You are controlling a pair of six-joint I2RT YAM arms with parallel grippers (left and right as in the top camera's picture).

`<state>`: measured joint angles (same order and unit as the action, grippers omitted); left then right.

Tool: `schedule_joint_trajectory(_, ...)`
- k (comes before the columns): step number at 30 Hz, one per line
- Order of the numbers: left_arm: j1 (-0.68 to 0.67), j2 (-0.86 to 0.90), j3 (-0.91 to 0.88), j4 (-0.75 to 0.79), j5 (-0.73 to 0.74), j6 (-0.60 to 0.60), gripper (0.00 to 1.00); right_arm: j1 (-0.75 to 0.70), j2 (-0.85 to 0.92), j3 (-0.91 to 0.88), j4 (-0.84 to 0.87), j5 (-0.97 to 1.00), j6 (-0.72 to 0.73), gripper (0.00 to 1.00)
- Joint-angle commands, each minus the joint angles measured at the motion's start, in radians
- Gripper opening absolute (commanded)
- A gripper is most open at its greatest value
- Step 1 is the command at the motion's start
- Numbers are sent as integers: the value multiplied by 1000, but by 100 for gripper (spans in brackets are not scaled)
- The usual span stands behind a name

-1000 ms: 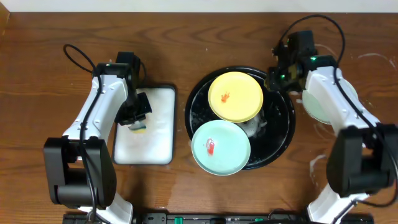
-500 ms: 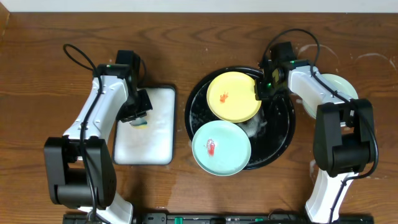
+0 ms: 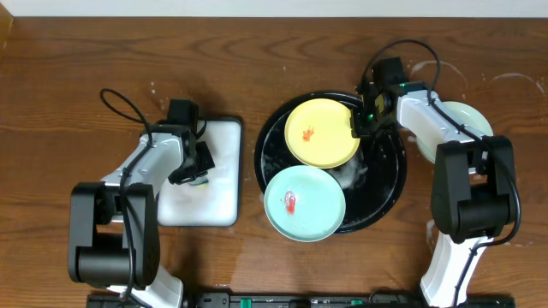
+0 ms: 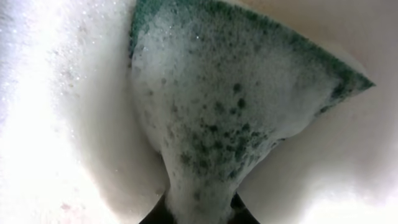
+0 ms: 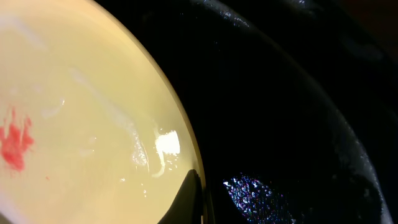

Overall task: Clean dirty plates on tray and stack at the side
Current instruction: 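Bring the sponge with the left gripper to the yellow plate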

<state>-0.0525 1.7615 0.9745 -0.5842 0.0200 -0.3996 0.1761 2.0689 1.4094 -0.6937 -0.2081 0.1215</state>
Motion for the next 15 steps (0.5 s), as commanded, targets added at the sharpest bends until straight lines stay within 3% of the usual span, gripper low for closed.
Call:
schedule_joint_trajectory(1, 1, 32, -34, 24, 5, -24, 8, 9, 8, 0, -14, 24, -2, 1)
schedule_joint_trajectory(6, 2, 26, 36, -59, 78, -21, 8, 9, 8, 0, -16, 24, -2, 1)
schedule_joint_trajectory(15, 1, 19, 381, -449, 126, -19, 8, 9, 8, 0, -23, 24, -3, 1)
